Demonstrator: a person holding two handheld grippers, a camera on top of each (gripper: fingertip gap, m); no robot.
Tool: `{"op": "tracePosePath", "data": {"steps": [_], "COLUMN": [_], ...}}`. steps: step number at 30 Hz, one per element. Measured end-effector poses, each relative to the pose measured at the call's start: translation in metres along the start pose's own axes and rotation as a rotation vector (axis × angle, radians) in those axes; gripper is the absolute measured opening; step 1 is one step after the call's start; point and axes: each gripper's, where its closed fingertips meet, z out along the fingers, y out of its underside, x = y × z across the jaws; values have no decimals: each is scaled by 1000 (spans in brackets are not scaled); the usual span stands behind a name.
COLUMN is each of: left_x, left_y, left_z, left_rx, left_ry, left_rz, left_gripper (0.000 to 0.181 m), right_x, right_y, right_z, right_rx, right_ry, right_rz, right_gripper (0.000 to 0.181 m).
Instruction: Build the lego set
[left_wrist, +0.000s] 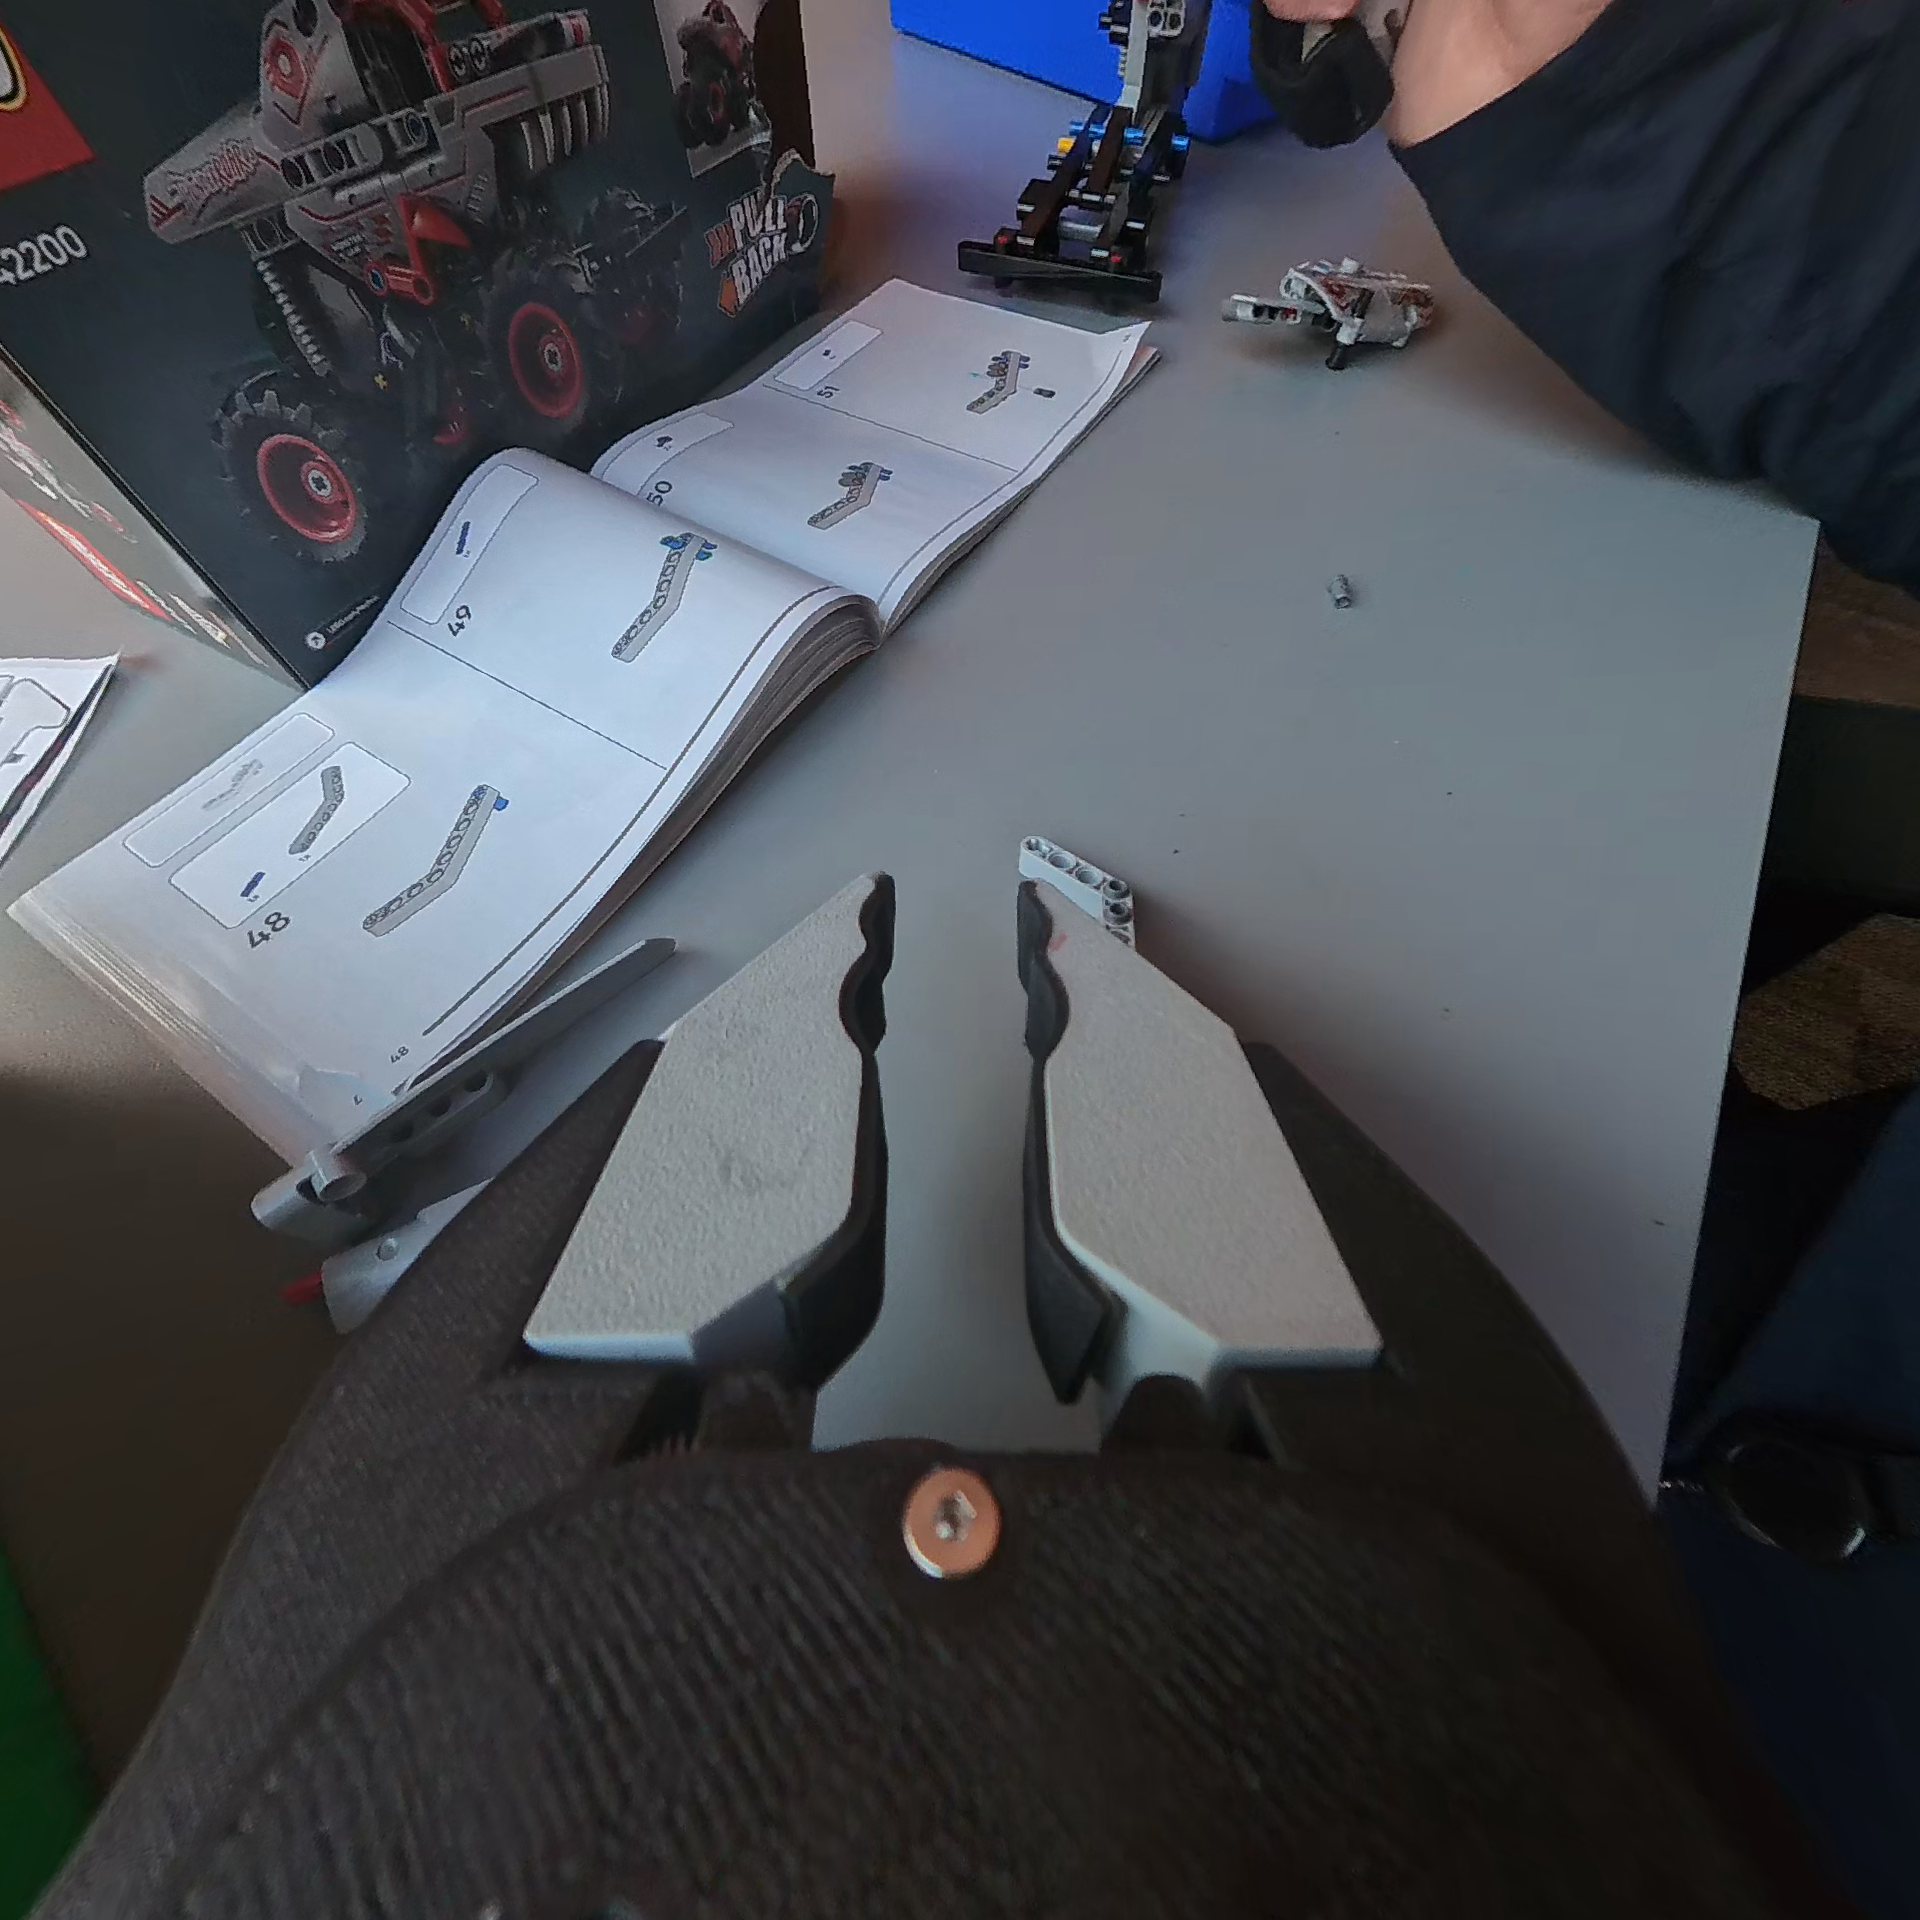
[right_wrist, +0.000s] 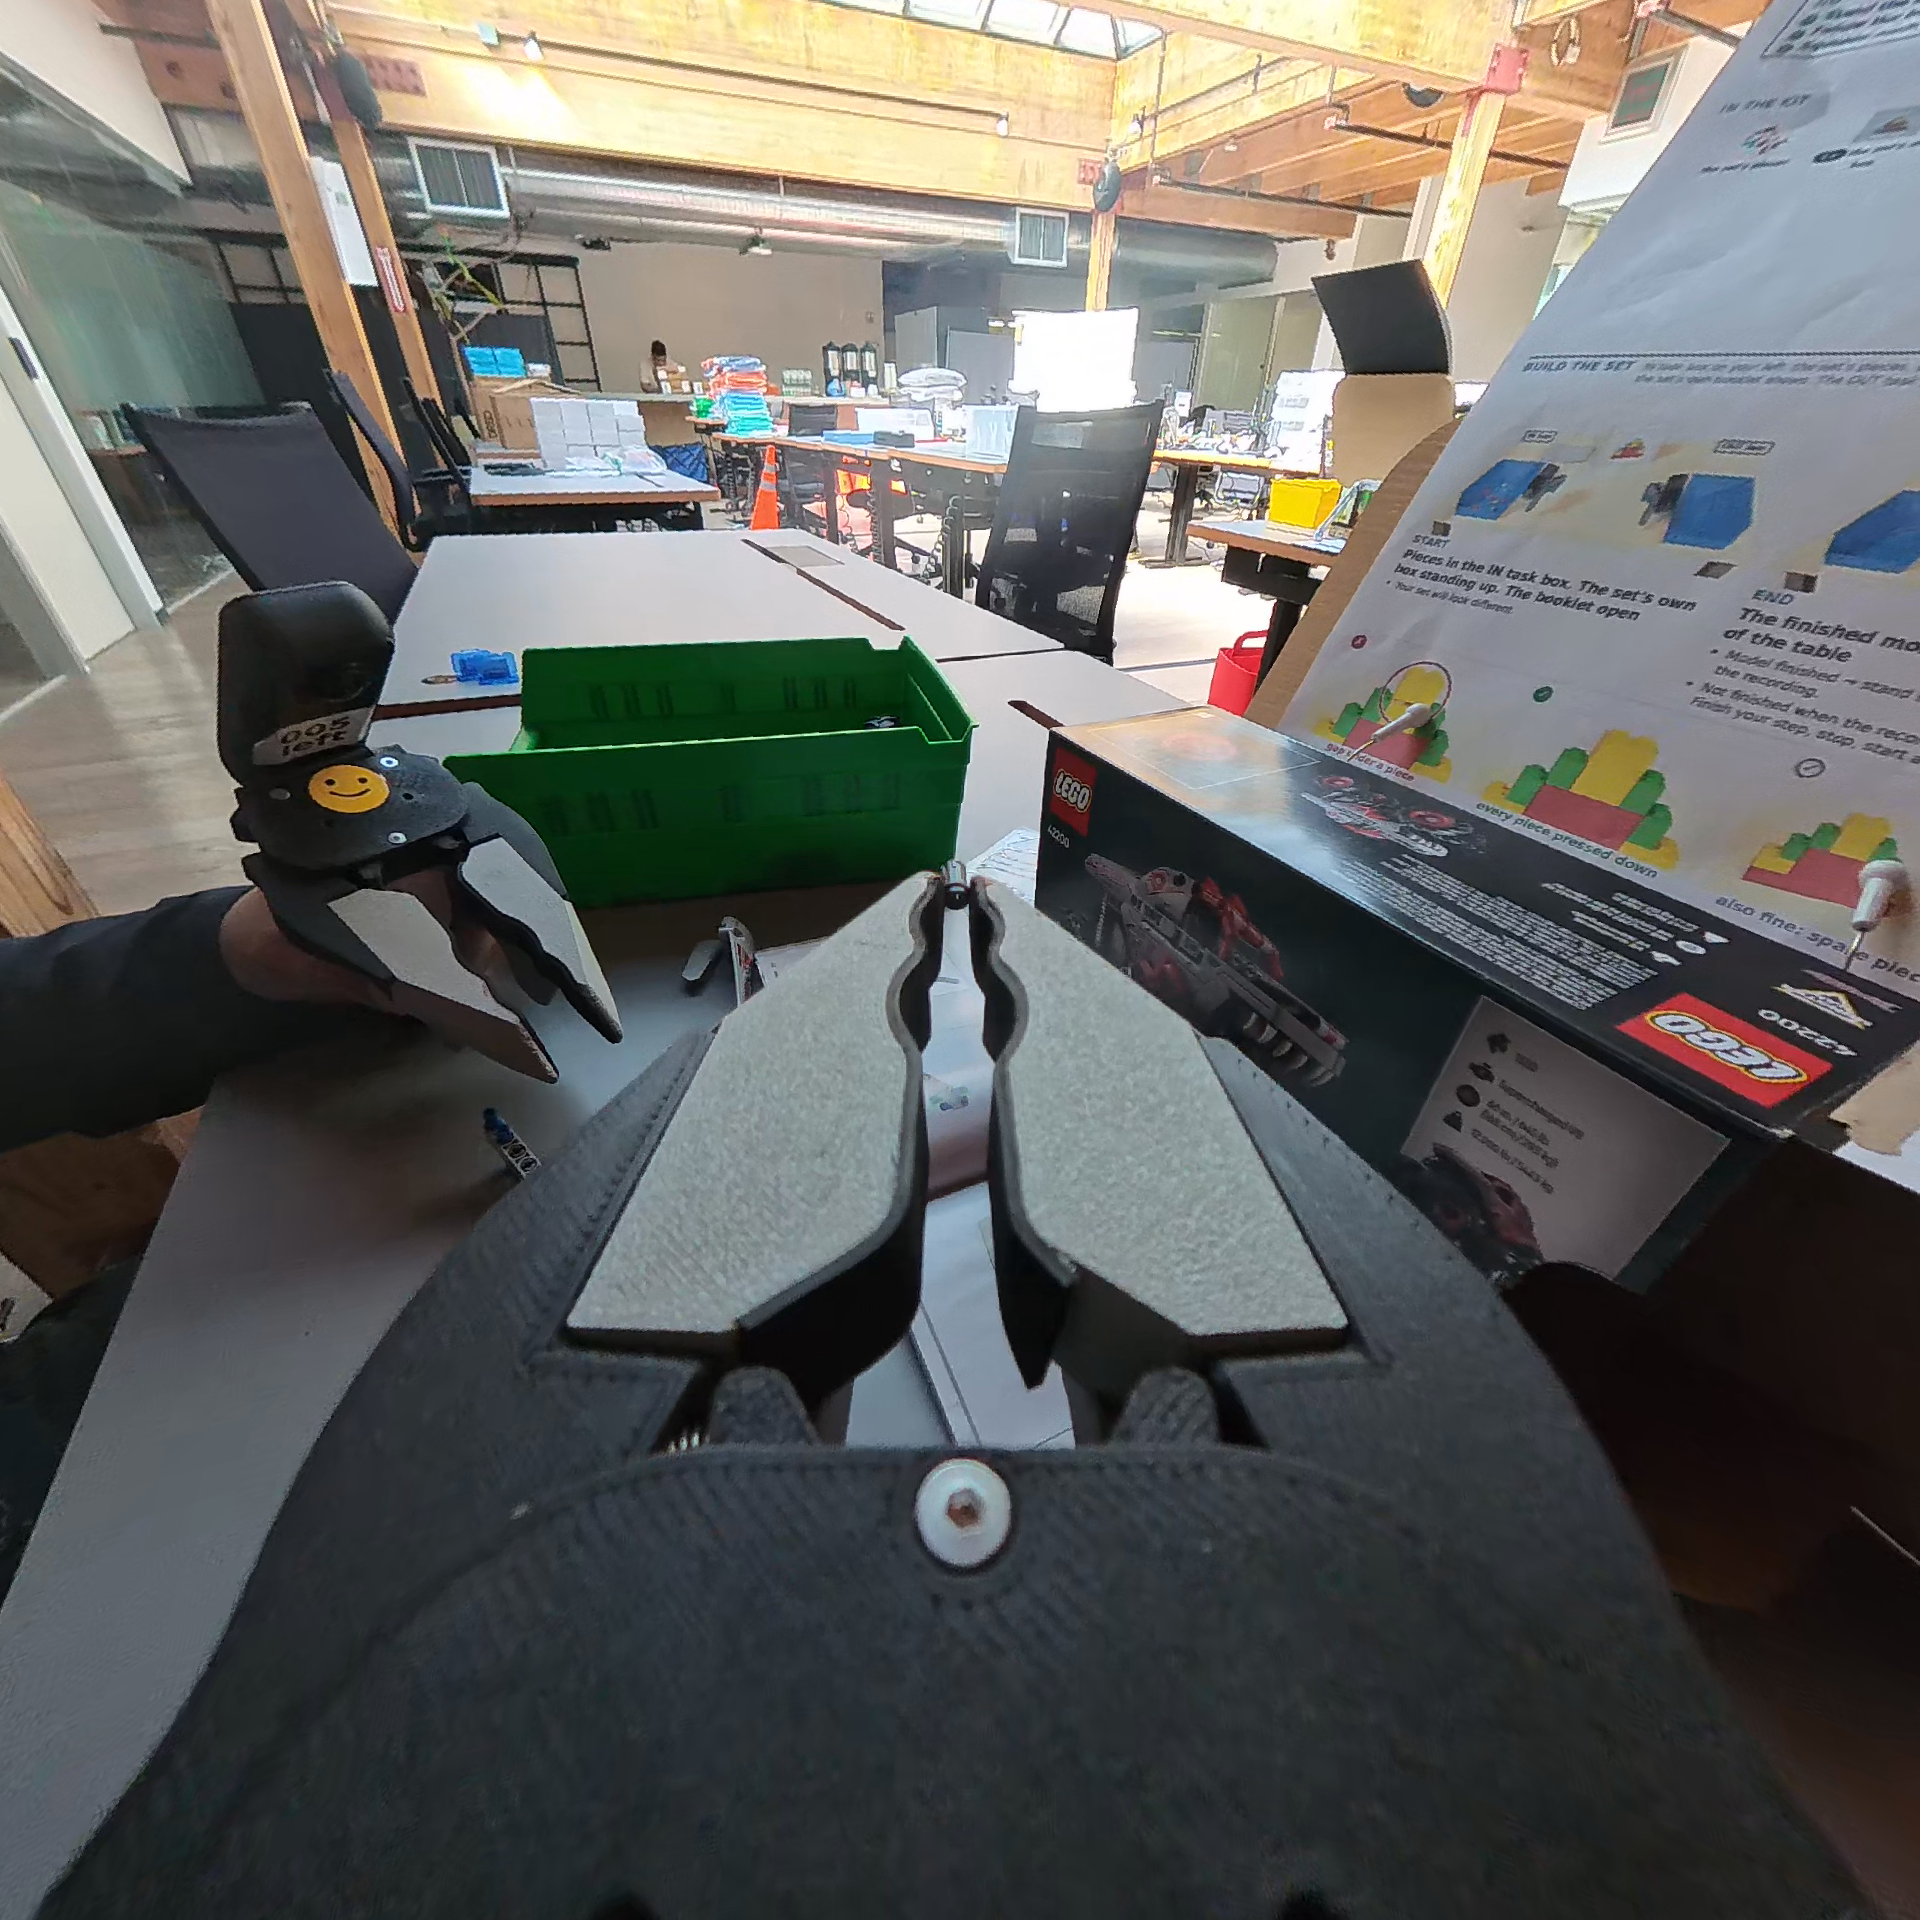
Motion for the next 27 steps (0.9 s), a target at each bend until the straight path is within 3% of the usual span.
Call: {"op": "tracePosePath", "data": {"steps": [13,18,23,25,27], "left_x": [3,27,33,36,38], "left_y": [-1,1,19,26,33], "left_z": [-1,-10,-7,-3,1], "left_rx": [9,16,-112,-159,-209], "left_ry": [20,235,284,267,245], "left_rz": [11,-66,-55,-15,39], "left_gripper": [21,25,32,26,9], "right_x": [-4,-3,-5,-5,-5], "right_y": [7,6,7,6,5], "right_z": [5,4,4,3,2], "right_rx": [-47,-38,-45,-40,-36], "right_ry": [8,6,1,1,0], "right_rz": [-52,-43,-49,-51,-48], "right_gripper": [1,1,1,1,1]}}
